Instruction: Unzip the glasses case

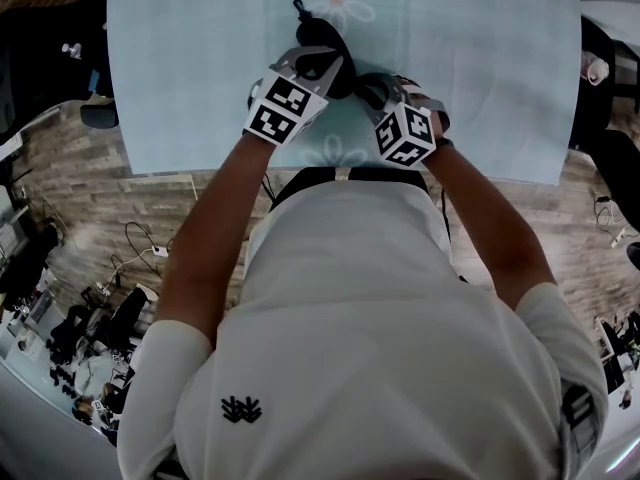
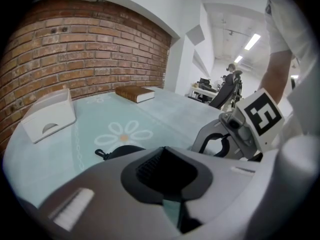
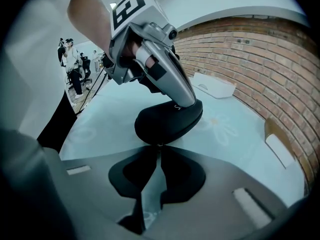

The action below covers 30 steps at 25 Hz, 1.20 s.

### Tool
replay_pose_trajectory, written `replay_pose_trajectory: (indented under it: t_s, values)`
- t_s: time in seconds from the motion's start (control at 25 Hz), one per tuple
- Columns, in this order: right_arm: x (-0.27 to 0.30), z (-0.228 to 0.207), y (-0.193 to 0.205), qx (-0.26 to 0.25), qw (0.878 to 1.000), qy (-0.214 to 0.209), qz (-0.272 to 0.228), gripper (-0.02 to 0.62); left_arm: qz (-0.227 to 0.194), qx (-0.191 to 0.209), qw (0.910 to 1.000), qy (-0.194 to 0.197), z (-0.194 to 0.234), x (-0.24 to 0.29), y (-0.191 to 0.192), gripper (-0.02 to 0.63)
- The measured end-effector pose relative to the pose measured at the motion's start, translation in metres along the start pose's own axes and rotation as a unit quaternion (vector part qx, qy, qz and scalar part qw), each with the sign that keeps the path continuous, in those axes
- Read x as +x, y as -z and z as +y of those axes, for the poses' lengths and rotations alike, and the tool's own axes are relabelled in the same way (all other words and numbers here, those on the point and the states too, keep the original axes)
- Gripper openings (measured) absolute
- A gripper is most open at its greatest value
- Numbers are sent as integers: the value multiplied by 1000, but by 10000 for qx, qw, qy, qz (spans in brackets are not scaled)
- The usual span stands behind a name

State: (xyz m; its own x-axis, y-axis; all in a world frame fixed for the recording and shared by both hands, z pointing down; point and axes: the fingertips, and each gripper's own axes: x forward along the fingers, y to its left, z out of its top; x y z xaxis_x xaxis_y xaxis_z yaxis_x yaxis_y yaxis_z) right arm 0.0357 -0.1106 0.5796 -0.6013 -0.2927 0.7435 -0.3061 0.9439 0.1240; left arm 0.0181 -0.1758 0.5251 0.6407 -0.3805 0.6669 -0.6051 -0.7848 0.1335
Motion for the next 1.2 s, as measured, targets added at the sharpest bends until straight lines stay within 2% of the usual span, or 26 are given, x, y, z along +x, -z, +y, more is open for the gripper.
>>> replay_pose_trajectory:
  t_s: [0.72,0.96,1.2]
  values:
    - [-9,0,7,493,9985,-105,-212,20,-59,-77,9999,-54,1,6,3,57]
    - [-9,2,6,983,9943,-333,-250,18,-48,-81,10000,-14,1,5,4,57]
    - [-10,2,6,1867,9801,-592,-312,17,-94,-109,9999,5,2,5,2,57]
